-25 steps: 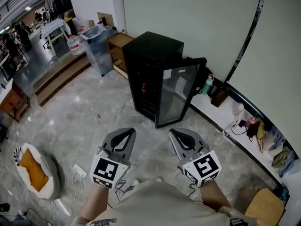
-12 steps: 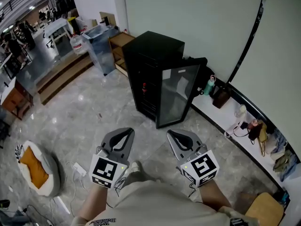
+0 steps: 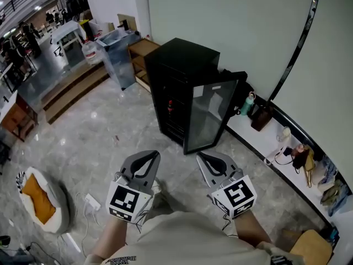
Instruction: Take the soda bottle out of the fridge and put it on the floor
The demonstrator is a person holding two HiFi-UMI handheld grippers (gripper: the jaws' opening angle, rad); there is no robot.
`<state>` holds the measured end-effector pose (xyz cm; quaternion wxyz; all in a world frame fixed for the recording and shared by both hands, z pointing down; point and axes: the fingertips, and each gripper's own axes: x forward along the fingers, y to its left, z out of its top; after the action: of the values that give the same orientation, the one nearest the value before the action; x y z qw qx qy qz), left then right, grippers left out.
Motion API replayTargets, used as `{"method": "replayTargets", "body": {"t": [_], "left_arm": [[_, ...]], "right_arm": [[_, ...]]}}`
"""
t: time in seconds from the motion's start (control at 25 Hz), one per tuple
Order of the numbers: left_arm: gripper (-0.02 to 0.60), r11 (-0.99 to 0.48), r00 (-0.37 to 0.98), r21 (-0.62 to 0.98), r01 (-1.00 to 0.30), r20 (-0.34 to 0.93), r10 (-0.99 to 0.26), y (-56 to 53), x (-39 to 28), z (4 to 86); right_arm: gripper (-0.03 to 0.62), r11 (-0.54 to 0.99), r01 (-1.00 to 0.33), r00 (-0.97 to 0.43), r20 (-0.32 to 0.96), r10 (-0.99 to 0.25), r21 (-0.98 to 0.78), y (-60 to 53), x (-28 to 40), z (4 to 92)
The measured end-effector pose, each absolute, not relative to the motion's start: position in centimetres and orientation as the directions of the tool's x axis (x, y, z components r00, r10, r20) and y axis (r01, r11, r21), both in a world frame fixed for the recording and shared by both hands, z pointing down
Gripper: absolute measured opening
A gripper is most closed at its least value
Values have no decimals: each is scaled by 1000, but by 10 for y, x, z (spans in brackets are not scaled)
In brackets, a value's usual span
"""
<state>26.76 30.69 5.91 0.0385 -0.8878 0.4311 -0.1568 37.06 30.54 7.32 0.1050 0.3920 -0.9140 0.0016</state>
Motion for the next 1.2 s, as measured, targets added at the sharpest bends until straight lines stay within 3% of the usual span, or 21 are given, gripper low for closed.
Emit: {"method": "replayTargets", "body": {"t": [0.6, 1.2], "left_arm": [[11, -639, 591, -168, -751, 262, -763, 191, 219, 80], [11, -680, 626, -140, -720, 291, -723, 38, 119, 82]], "right_arm": [[-5, 680, -730, -646, 247, -722, 78, 190, 323, 96], [-5, 655, -753, -610, 315, -727, 56, 34, 217, 106]]}}
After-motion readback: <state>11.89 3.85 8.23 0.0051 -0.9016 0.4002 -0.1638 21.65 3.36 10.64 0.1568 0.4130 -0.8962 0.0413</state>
